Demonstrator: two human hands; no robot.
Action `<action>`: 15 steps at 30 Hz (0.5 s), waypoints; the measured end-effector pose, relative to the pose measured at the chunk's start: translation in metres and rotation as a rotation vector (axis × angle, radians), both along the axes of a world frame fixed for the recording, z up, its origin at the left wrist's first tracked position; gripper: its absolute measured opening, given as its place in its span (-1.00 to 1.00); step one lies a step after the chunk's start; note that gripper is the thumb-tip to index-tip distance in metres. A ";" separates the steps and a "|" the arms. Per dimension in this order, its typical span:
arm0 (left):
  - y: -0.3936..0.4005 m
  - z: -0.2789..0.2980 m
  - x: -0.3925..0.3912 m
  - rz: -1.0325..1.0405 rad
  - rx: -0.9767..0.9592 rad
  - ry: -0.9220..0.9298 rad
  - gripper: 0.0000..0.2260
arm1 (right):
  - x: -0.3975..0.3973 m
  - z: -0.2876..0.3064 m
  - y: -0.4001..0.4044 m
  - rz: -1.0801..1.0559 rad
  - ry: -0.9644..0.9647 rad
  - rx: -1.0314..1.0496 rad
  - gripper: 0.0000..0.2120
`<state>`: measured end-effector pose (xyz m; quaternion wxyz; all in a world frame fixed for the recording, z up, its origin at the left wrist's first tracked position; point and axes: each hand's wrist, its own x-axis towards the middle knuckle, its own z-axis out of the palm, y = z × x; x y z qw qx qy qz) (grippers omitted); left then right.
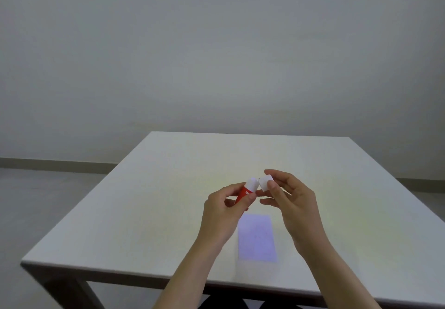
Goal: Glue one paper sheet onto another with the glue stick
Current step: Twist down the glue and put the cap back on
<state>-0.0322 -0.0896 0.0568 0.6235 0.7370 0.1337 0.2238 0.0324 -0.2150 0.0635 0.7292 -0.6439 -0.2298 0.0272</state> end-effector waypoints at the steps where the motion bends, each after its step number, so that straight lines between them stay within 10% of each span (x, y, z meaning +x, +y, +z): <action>1: 0.001 0.000 -0.001 -0.009 0.007 -0.001 -0.87 | 0.000 0.000 0.000 -0.010 -0.014 -0.010 -0.85; 15: 0.007 -0.014 -0.013 -0.041 0.249 -0.056 -0.75 | -0.001 0.002 -0.001 -0.085 -0.307 -0.635 -0.81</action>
